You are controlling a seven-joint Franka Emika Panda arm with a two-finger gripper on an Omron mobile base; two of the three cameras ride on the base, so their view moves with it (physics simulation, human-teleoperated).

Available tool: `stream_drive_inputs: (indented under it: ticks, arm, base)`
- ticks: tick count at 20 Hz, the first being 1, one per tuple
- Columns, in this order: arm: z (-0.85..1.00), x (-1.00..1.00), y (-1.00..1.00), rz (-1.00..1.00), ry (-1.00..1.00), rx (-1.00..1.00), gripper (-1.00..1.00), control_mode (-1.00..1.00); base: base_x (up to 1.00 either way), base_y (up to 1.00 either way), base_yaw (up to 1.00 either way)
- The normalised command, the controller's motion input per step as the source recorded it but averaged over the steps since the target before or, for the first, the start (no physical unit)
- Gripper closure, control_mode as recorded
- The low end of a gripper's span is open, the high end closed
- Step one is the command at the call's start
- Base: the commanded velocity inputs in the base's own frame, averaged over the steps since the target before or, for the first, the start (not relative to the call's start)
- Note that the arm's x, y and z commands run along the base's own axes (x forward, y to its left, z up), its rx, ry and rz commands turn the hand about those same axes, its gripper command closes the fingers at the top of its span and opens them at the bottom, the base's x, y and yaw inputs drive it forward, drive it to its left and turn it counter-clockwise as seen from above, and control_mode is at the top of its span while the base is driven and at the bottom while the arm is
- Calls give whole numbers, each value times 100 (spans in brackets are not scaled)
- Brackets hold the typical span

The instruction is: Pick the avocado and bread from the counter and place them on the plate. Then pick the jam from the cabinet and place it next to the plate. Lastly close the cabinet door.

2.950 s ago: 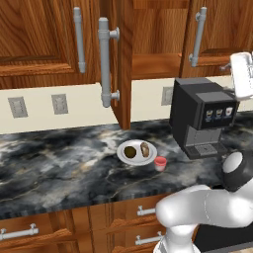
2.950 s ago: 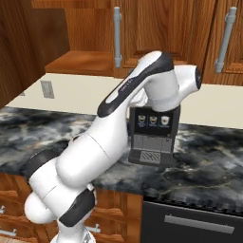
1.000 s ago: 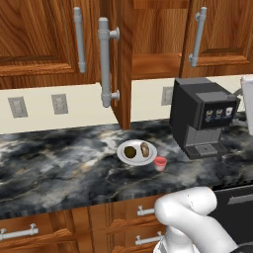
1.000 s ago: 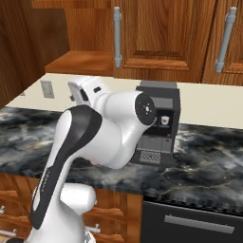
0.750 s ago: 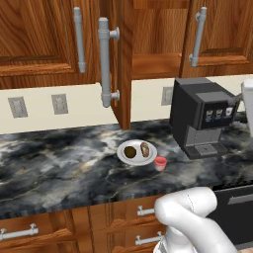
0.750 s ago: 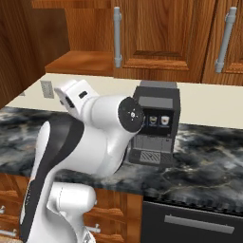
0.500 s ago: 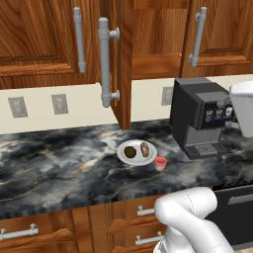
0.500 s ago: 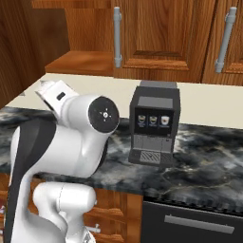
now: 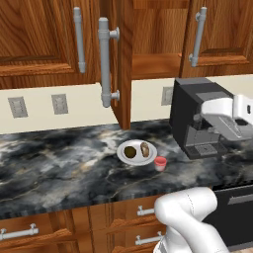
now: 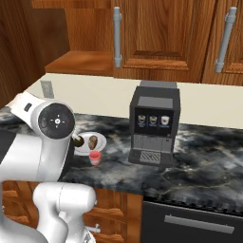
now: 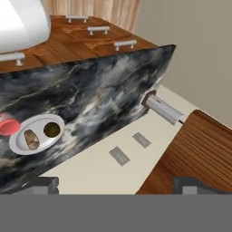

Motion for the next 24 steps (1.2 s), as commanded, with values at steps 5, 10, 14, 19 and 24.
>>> stream_drive_inputs:
  ticks: [5,10,14,19,24]
  arm:
    - [-16,0,3,0,-20,-8,-100,-100]
    - [-3,12,30,0,-17,-14,-100,-100]
    - [-13,25,14,-2,6,-19,-100,-100]
    - [-1,0,17,-1,-15,-16,-100,-100]
    - [-3,-8,19,-1,-12,-12,-100,-100]
  base:
    - [0,0,0]
    - [0,0,0]
    - [0,0,0]
    - [0,0,0]
    - [0,0,0]
